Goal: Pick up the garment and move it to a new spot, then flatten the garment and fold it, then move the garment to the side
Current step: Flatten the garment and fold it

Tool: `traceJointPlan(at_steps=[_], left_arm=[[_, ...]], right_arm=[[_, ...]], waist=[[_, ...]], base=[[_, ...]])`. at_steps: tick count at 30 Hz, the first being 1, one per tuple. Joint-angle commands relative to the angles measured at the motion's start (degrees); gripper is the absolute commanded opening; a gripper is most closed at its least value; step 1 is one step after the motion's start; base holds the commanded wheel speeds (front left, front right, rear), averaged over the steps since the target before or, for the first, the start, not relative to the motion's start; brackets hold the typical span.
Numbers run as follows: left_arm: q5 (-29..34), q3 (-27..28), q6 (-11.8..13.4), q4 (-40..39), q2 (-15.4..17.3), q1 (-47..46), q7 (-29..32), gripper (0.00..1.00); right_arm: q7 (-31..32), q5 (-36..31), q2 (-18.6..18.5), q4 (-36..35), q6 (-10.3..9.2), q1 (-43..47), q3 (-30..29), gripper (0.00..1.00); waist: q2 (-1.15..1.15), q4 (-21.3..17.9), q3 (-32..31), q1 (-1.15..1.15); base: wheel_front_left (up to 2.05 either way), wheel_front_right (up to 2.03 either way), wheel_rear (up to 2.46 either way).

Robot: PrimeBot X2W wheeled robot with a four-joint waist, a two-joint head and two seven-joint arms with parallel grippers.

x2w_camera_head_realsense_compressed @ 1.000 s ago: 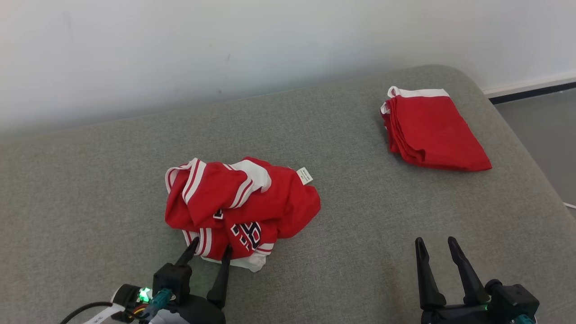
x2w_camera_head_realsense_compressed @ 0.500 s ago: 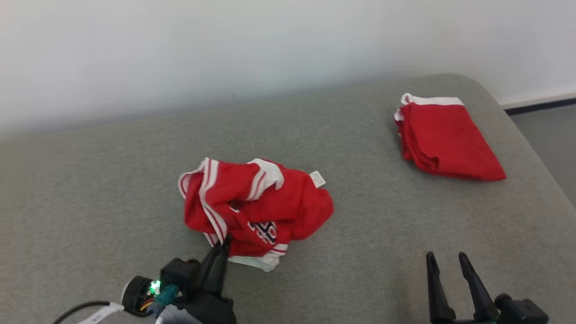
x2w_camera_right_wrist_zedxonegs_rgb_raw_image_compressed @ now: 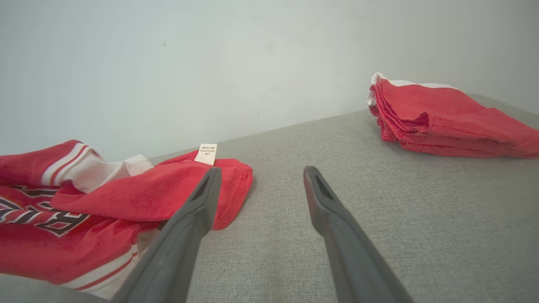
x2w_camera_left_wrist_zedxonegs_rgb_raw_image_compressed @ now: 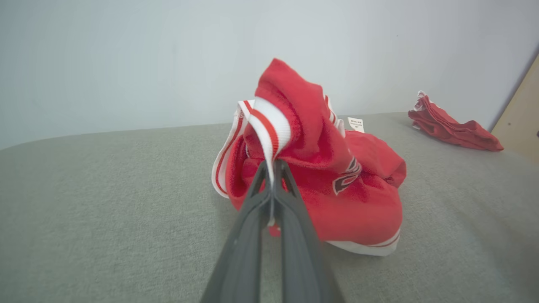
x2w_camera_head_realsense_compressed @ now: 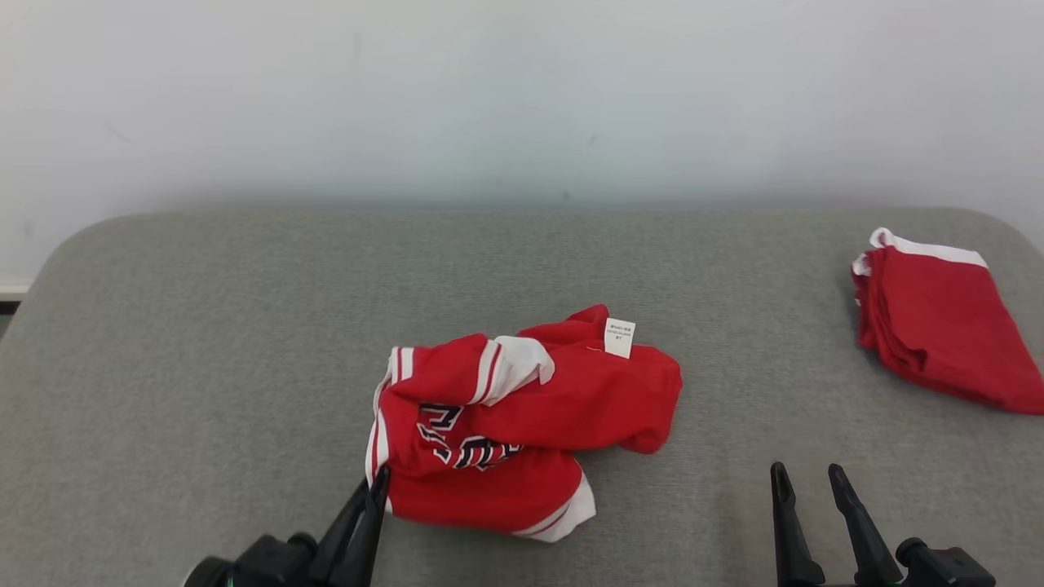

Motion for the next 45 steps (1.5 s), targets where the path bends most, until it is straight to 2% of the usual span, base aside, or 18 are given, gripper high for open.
traceJointPlan(at_steps=[1, 5, 10, 11, 12, 16, 24, 27, 35, 45], left_arm=[[-1.1, 0.3, 0.4, -1.5, 0.1, 2.2, 0.7, 0.0], [-3.0, 0.1, 0.9, -3.4, -0.1, 6.8, 2.8, 0.0], [-3.7, -0.5, 0.9, 0.6, -1.5, 8.1, 1.4, 0.0], [-2.9, -0.7, 1.0, 1.4, -1.3, 7.7, 0.9, 0.47], [-2.5, -0.8, 1.2, 1.7, -1.5, 7.0, 0.7, 1.0], [-2.3, 0.2, 1.4, 0.6, -2.1, 6.4, -0.2, 1.0], [-1.2, 4.3, 2.3, -8.2, -1.0, 4.4, -0.6, 1.0], [-1.7, 5.5, 2.5, -8.6, -0.6, 3.0, -0.5, 1.0], [-4.0, 8.3, 2.9, 0.4, 0.0, -3.9, 0.2, 1.0], [-1.3, 4.5, 1.1, 14.5, 2.3, -11.7, 2.2, 1.0]], right_arm=[[0.0, 0.1, 0.0, -0.1, -0.13, 0.6, -0.1, 1.0], [0.0, 0.1, 0.0, 0.1, -0.13, 0.6, -0.1, 1.0], [0.0, -0.4, 0.0, 0.4, -0.13, -0.2, -0.3, 1.0], [0.0, -0.5, 0.0, 0.5, -0.13, -0.4, -0.3, 1.0], [0.0, -0.5, 0.0, 0.4, -0.13, -0.5, -0.5, 1.0], [0.0, -0.4, 0.0, 0.3, -0.13, -0.4, -1.1, 1.0], [0.0, 0.1, 0.0, 0.5, -0.13, -1.0, -0.8, 1.0], [0.0, 0.4, 0.0, 0.5, -0.13, -1.4, -0.6, 1.0], [0.0, -0.4, 0.0, 1.0, -0.13, -2.6, -0.2, 1.0], [0.0, -0.6, 0.0, 1.6, -0.13, -3.7, -0.7, 1.0]], waist=[[0.0, 3.2, -0.7, 0.0], [0.0, 3.8, 0.0, 0.0], [0.0, 3.2, 0.6, 0.0], [0.0, 2.9, 0.7, 0.0], [0.0, 2.8, 0.7, 0.0], [0.0, 2.6, 0.8, 0.0], [0.0, 1.7, 1.6, 0.0], [0.0, 1.1, 2.0, 0.0], [0.0, -2.6, 3.3, 0.0], [0.0, -5.9, 5.2, 0.0]], base=[[0.0, 0.0, 0.0], [0.0, 0.0, 0.0], [0.0, 0.0, 0.0], [0.0, 0.0, 0.0], [0.0, 0.0, 0.0], [0.0, 0.0, 0.0], [0.0, 0.0, 0.0], [0.0, 0.0, 0.0], [0.0, 0.0, 0.0], [0.0, 0.0, 0.0]])
